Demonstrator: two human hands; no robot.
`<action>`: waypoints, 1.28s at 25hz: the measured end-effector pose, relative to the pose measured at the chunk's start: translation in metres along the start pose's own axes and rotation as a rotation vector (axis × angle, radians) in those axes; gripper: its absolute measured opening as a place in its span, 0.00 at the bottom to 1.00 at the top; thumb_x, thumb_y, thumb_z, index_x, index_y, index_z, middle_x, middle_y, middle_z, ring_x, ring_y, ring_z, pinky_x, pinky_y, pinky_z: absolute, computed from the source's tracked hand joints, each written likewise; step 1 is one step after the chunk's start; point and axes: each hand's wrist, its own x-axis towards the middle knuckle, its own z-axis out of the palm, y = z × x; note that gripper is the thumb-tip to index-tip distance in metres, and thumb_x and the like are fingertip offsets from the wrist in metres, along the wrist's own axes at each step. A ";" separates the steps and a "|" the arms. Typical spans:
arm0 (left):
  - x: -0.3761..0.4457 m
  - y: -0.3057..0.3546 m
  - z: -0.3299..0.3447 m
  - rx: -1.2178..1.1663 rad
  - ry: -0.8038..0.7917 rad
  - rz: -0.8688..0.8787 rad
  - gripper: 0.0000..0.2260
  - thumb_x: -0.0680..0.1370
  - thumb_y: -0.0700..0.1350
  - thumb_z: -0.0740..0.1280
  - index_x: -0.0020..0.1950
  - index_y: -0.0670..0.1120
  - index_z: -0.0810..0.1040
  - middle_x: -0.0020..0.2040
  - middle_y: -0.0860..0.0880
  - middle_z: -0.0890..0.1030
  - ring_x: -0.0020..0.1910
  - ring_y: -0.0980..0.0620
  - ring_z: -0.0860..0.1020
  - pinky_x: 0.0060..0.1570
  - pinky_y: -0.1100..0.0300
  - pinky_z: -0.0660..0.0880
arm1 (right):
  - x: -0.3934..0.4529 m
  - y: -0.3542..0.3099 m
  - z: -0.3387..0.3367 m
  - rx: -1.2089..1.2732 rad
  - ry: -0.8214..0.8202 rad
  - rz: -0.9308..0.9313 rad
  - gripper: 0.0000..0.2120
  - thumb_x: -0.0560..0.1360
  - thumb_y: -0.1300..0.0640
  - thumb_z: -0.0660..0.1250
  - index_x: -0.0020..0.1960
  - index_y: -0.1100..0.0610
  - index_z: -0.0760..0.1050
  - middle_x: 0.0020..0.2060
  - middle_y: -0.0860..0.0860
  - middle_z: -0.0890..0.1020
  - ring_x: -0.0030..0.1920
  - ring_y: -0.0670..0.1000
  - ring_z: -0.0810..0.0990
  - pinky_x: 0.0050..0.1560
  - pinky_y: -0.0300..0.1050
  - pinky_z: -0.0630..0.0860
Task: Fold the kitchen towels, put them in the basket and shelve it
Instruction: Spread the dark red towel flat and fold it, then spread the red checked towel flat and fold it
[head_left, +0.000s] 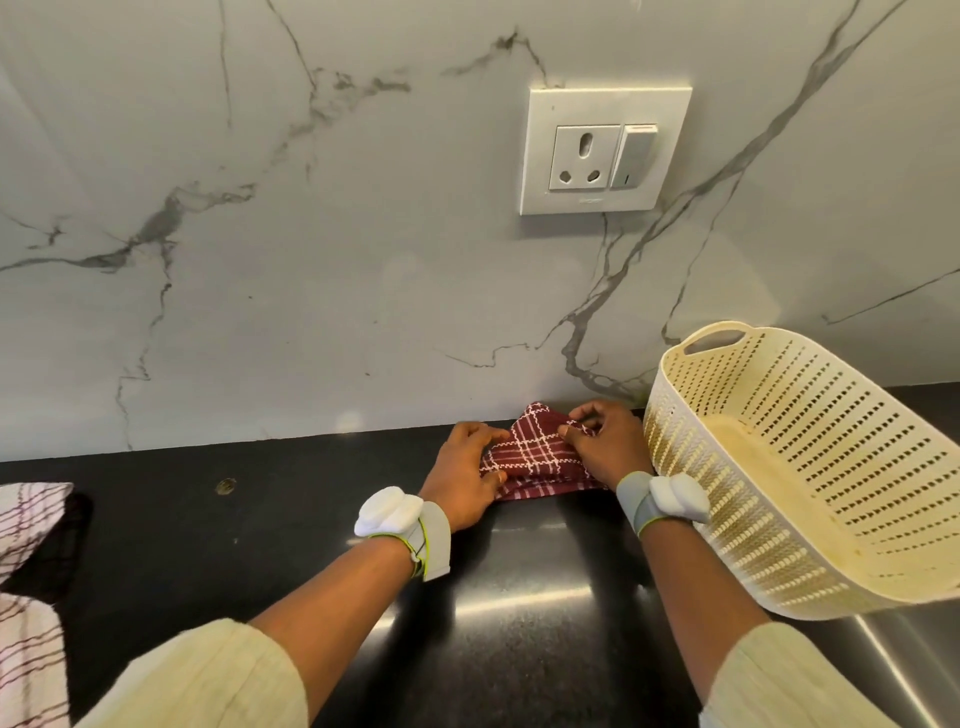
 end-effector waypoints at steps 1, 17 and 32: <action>0.002 0.001 0.002 0.040 0.021 0.029 0.18 0.77 0.38 0.68 0.66 0.49 0.75 0.68 0.49 0.67 0.67 0.49 0.68 0.69 0.61 0.62 | 0.000 -0.002 0.000 -0.045 0.029 0.012 0.05 0.70 0.56 0.74 0.44 0.52 0.79 0.40 0.51 0.82 0.45 0.54 0.81 0.45 0.42 0.74; -0.024 0.003 0.023 0.802 -0.206 0.176 0.29 0.83 0.56 0.51 0.78 0.54 0.39 0.78 0.52 0.35 0.76 0.43 0.33 0.74 0.46 0.37 | -0.061 0.016 0.016 -0.621 -0.213 -0.271 0.27 0.83 0.48 0.47 0.79 0.52 0.45 0.79 0.51 0.47 0.78 0.54 0.43 0.75 0.49 0.38; -0.269 -0.051 -0.077 0.380 0.031 -0.017 0.22 0.79 0.56 0.60 0.73 0.54 0.68 0.78 0.55 0.55 0.78 0.54 0.46 0.76 0.53 0.47 | -0.260 -0.059 0.083 -0.210 -0.405 -0.617 0.20 0.78 0.51 0.64 0.69 0.51 0.71 0.75 0.50 0.61 0.77 0.52 0.53 0.73 0.40 0.50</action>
